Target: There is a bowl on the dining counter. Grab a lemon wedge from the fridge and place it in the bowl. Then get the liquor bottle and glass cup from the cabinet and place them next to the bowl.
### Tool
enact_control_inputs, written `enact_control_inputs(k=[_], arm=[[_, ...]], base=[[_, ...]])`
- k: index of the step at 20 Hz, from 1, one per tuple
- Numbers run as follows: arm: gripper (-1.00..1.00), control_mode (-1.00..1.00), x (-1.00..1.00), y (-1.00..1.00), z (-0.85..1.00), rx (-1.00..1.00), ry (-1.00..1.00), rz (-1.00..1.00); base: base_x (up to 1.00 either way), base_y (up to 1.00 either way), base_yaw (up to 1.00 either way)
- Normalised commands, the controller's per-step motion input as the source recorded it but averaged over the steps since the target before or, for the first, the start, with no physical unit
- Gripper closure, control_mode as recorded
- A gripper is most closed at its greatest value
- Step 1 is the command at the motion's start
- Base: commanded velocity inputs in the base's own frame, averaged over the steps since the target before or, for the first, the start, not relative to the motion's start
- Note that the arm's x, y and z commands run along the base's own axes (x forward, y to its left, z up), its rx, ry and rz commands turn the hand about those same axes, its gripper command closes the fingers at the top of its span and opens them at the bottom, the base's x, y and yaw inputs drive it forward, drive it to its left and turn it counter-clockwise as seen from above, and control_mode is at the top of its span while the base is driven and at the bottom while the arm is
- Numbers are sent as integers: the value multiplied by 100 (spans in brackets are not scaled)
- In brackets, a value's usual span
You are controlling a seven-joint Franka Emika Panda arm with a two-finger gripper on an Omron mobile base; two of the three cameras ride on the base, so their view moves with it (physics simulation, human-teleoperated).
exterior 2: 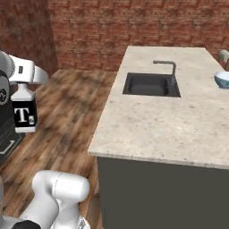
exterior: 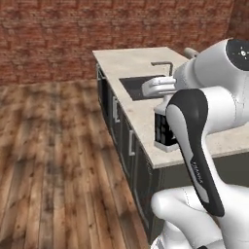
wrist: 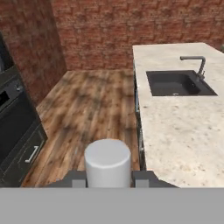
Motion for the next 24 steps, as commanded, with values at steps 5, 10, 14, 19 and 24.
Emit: enact_control_inputs(k=[5,10,14,19,24], arm=[[100,100,0,0,0,0,0,0],[100,100,0,0,0,0,0,0],[100,100,0,0,0,0,0,0],[100,100,0,0,0,0,0,0],[100,100,0,0,0,0,0,0]], base=[[8,-100,-10],[4,-100,-9],[12,-100,-9],[11,-100,-10],[16,-100,-8]])
